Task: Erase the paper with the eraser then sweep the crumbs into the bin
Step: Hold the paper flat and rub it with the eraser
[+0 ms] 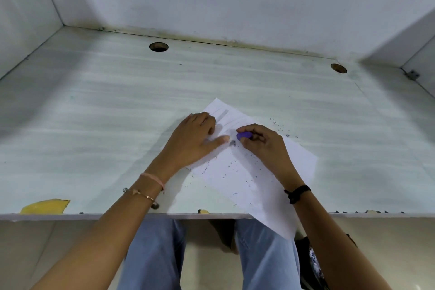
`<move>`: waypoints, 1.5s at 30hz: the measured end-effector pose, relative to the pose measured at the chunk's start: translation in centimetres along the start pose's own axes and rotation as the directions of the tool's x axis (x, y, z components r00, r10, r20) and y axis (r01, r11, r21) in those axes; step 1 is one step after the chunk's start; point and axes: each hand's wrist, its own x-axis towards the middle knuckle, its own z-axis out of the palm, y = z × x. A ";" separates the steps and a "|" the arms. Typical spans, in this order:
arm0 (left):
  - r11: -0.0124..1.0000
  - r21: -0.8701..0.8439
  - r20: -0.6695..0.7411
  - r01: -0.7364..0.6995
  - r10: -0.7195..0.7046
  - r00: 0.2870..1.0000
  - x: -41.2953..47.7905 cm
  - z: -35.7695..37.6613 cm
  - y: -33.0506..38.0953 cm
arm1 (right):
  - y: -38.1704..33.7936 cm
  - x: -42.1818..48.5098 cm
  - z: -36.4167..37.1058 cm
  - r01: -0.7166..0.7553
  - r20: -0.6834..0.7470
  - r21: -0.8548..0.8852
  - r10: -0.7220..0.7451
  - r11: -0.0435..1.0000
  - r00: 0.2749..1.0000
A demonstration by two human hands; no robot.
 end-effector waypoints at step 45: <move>0.977 0.200 0.241 -0.068 0.018 0.970 2.0 2.4 -1.3 | -1.7 0.5 1.2 0.232 0.162 -0.483 -0.174 0.844 0.971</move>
